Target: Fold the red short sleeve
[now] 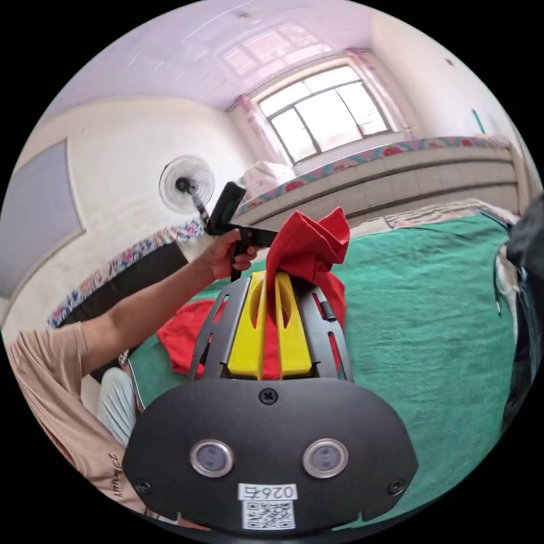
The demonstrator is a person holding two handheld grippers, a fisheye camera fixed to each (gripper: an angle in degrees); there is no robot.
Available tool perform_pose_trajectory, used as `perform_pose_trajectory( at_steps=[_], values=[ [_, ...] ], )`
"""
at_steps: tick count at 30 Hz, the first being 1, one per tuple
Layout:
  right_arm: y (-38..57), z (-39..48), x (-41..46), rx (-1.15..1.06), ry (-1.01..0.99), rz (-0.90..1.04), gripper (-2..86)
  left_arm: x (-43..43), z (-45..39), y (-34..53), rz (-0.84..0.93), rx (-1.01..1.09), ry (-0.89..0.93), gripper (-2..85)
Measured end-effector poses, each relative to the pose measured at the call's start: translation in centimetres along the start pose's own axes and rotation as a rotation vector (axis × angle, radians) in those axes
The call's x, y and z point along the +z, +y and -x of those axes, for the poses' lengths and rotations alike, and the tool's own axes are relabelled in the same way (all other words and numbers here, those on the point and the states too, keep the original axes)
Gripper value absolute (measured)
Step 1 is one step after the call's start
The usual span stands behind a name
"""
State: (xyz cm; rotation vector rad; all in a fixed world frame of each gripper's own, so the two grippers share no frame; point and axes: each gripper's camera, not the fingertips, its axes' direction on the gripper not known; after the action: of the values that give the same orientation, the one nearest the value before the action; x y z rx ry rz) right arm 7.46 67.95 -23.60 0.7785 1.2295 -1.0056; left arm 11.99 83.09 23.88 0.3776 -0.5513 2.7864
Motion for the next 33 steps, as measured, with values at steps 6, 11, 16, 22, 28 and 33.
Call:
perform_pose_trajectory(
  at_steps=[6, 11, 16, 22, 28, 33],
  values=[
    [6.2, 9.6, 8.6, -0.234, -0.048, 0.251, -1.2, -3.5, 2.6, 15.0, -0.009, -0.181, -0.01, 0.4],
    [10.9, 13.5, 15.2, -0.415, -0.018, 0.539, 2.5, -4.3, 5.3, 24.1, -0.015, -0.419, -0.035, -0.4],
    [10.7, 12.7, 15.0, -0.394, -0.199, 0.601, 6.1, -10.8, 4.3, 29.1, -0.275, -0.568, -0.101, -0.9],
    [8.6, 10.0, 13.0, -0.314, -0.421, 0.526, 2.0, -10.1, -2.0, 22.5, -0.326, -0.383, -0.062, -1.0],
    [6.7, 6.2, 12.6, -0.174, -0.169, 0.487, -0.8, 0.6, -7.4, 15.2, 0.121, -0.216, -0.034, -0.9],
    [5.9, 3.8, 16.2, -0.146, 0.093, 0.715, -0.9, 2.7, -8.1, 16.8, 0.383, -0.254, -0.31, -0.7]
  ],
)
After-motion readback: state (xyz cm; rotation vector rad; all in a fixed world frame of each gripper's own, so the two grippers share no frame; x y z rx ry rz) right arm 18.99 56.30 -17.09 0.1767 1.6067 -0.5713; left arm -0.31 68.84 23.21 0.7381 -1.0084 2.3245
